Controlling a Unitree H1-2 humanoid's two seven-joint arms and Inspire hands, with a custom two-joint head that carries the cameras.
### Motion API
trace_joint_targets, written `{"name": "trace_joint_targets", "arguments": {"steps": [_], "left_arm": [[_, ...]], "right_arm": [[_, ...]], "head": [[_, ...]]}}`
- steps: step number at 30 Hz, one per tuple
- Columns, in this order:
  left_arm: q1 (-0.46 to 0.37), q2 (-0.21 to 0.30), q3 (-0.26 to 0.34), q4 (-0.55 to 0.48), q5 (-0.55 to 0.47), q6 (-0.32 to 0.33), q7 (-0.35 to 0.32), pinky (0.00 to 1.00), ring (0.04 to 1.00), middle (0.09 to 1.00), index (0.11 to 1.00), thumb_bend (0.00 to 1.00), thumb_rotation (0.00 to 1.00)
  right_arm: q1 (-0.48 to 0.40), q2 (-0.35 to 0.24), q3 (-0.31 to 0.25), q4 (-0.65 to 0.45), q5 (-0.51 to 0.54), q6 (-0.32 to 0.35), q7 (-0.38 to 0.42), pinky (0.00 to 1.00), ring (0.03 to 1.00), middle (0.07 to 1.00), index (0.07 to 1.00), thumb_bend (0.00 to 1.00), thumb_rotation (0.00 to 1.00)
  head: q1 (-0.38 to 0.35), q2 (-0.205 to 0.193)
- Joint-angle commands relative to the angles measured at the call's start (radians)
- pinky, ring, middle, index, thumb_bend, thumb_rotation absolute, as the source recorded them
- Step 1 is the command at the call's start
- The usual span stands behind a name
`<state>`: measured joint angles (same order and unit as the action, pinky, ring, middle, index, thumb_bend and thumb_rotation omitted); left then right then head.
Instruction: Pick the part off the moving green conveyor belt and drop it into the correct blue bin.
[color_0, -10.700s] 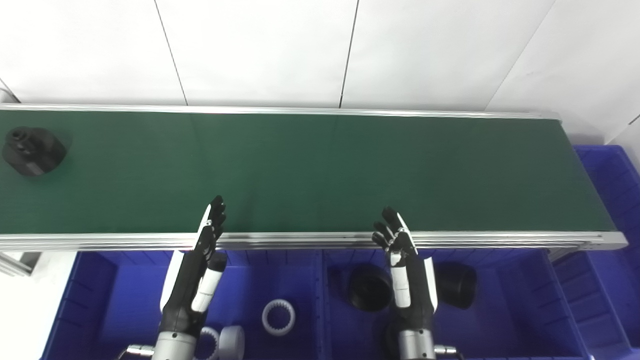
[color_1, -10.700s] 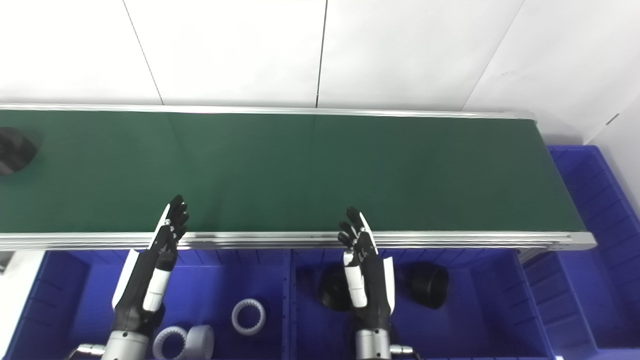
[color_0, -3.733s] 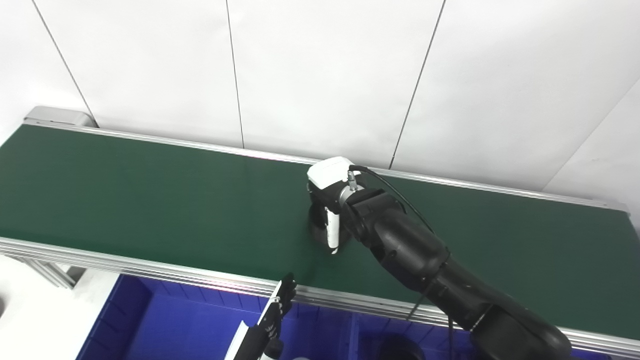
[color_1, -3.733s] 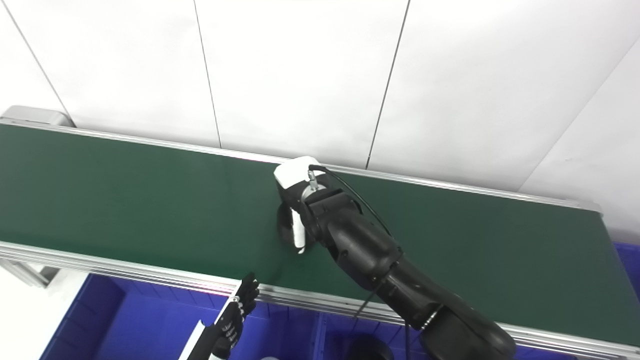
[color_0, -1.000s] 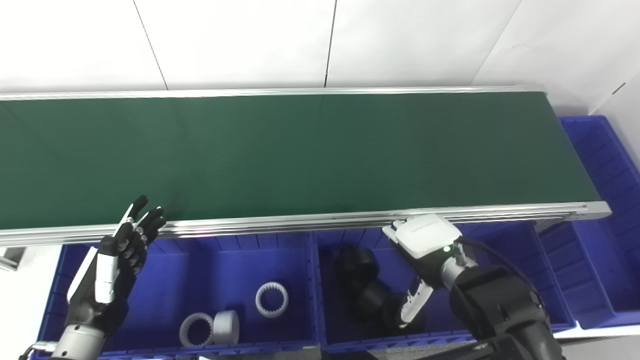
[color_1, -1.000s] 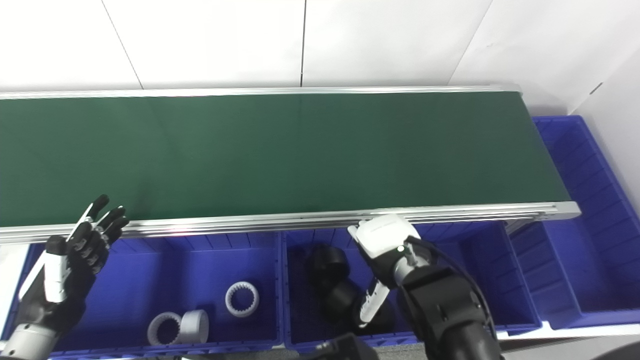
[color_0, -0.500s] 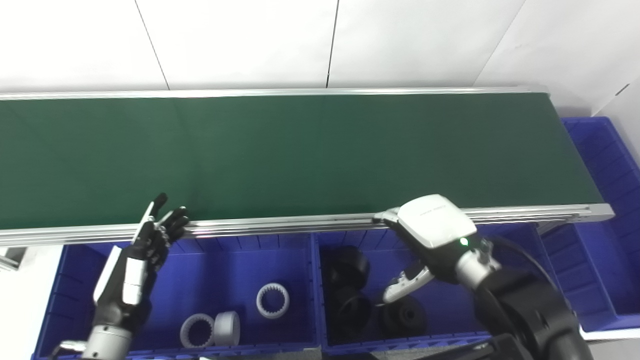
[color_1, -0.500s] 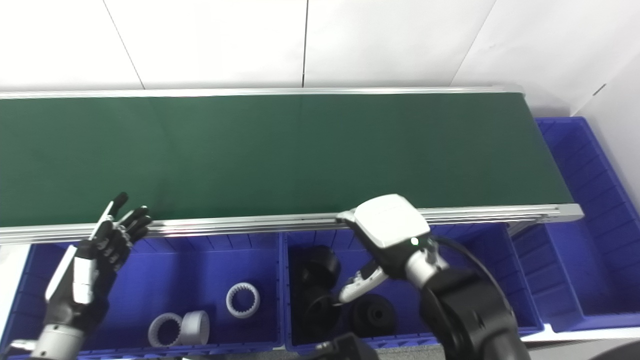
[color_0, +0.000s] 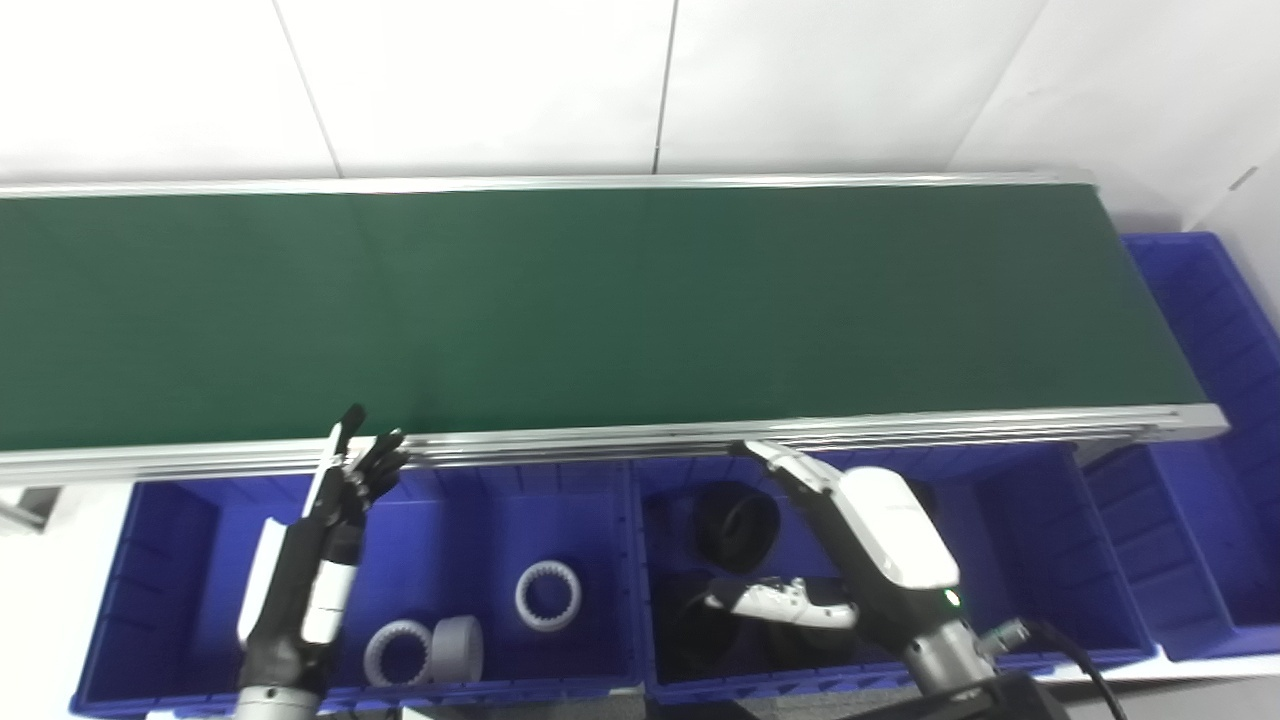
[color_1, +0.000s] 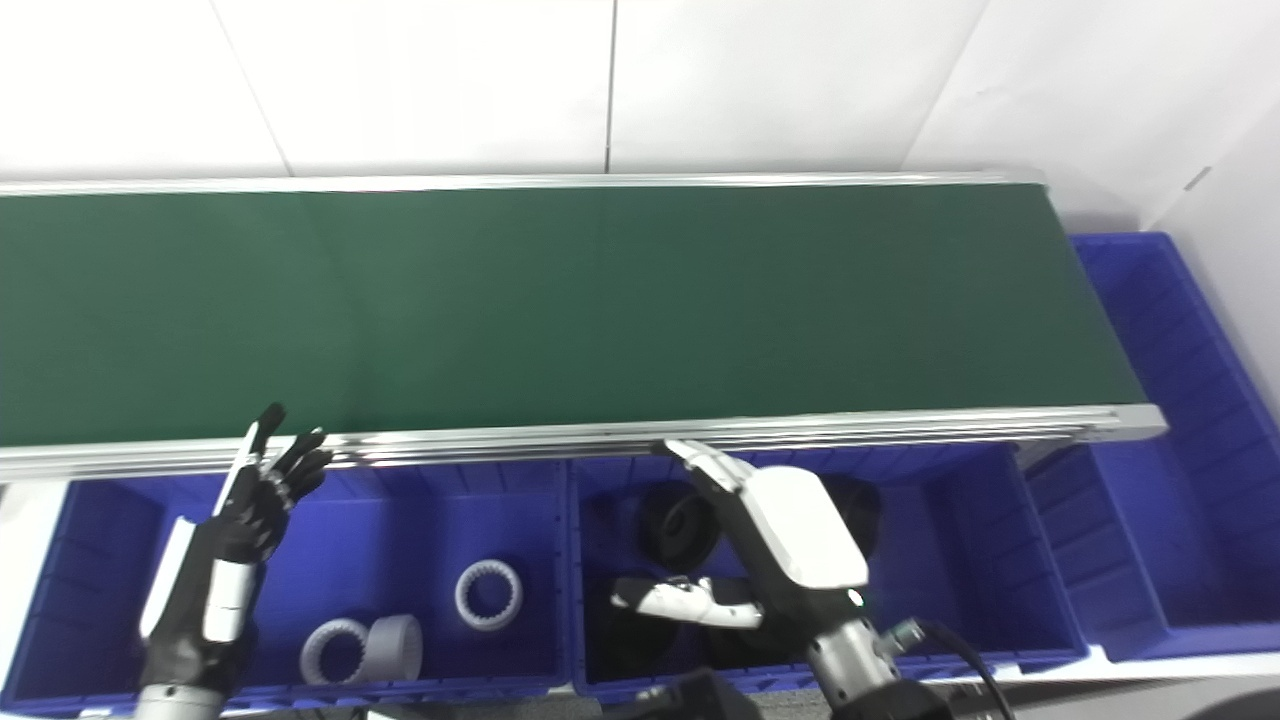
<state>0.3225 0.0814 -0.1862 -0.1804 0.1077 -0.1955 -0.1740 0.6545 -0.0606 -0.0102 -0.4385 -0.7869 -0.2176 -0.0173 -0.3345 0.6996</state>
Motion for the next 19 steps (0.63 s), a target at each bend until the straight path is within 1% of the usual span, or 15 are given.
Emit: {"name": "trace_joint_targets", "arguments": {"steps": [1,2,3,5,6,7,8,10,11,12,13,14,15,19], "left_arm": [[0.012,-0.01,0.004,0.0,0.01,-0.098,0.032,0.94,0.924,0.975,1.0,0.84,0.99],[0.017,-0.014,0.006,0.013,0.018,-0.129,0.045,0.96,0.939,0.99,1.0,0.83,0.97],[0.021,-0.02,0.009,0.026,0.035,-0.161,0.062,0.96,0.944,0.995,1.0,0.81,0.97],[0.031,-0.029,0.01,0.038,0.057,-0.191,0.083,0.98,0.96,1.0,1.0,0.8,0.96],[0.034,-0.032,0.009,0.042,0.062,-0.198,0.087,0.99,0.962,1.0,1.0,0.8,0.96],[0.038,-0.031,0.008,0.049,0.07,-0.214,0.092,0.99,0.965,1.0,1.0,0.8,0.96],[0.04,-0.03,0.007,0.055,0.077,-0.228,0.096,0.99,0.966,1.0,1.0,0.77,0.95],[0.04,-0.024,0.0,0.073,0.081,-0.26,0.1,0.98,0.97,1.0,1.0,0.74,0.94],[0.038,-0.017,-0.007,0.081,0.086,-0.268,0.107,0.98,0.971,1.0,1.0,0.74,0.94],[0.036,-0.011,-0.012,0.085,0.091,-0.273,0.114,0.99,0.977,1.0,1.0,0.75,0.94],[0.033,0.0,-0.022,0.09,0.105,-0.274,0.132,0.99,0.981,1.0,1.0,0.75,0.95],[0.031,0.011,-0.032,0.094,0.114,-0.274,0.148,0.99,0.981,1.0,1.0,0.75,0.95],[0.03,0.017,-0.038,0.096,0.125,-0.274,0.164,0.99,0.991,1.0,1.0,0.76,0.95],[0.025,0.053,-0.077,0.104,0.149,-0.274,0.233,0.99,1.0,1.0,1.0,0.78,0.98]], "right_arm": [[0.006,0.002,0.0,0.025,0.036,-0.094,-0.103,0.72,0.835,0.895,0.89,0.69,0.95],[0.002,-0.001,0.003,0.048,0.041,-0.113,-0.131,0.74,0.845,0.901,0.896,0.67,0.97],[-0.004,-0.003,0.006,0.07,0.046,-0.129,-0.155,0.75,0.852,0.906,0.899,0.67,0.97],[-0.017,-0.002,0.01,0.11,0.054,-0.154,-0.199,0.78,0.875,0.918,0.909,0.67,0.98],[-0.02,-0.003,0.012,0.123,0.057,-0.162,-0.214,0.78,0.876,0.918,0.91,0.67,0.98],[-0.033,-0.001,0.014,0.155,0.091,-0.192,-0.239,0.78,0.877,0.918,0.91,0.67,0.98],[-0.042,0.0,0.017,0.177,0.115,-0.213,-0.257,0.8,0.889,0.921,0.903,0.66,0.96],[-0.063,0.002,0.034,0.228,0.205,-0.246,-0.289,0.82,0.908,0.931,0.9,0.64,0.93],[-0.07,0.004,0.042,0.248,0.246,-0.25,-0.297,0.82,0.913,0.935,0.9,0.63,0.93],[-0.074,0.005,0.048,0.261,0.274,-0.252,-0.304,0.82,0.916,0.942,0.901,0.64,0.95],[-0.075,0.015,0.048,0.274,0.313,-0.25,-0.298,0.83,0.915,0.948,0.909,0.66,0.97],[-0.076,0.021,0.049,0.285,0.345,-0.248,-0.293,0.83,0.915,0.948,0.909,0.66,0.97],[-0.078,0.024,0.053,0.294,0.367,-0.249,-0.295,0.83,0.915,0.952,0.919,0.68,0.99],[-0.081,0.024,0.068,0.32,0.41,-0.252,-0.31,0.83,0.917,0.955,0.938,0.66,1.0]], "head": [[0.025,-0.021],[0.028,-0.023],[0.035,-0.031],[0.053,-0.051],[0.053,-0.051],[0.062,-0.061],[0.063,-0.063],[0.068,-0.07],[0.07,-0.075],[0.07,-0.075],[0.069,-0.079],[0.067,-0.079],[0.067,-0.079],[0.062,-0.075]]}}
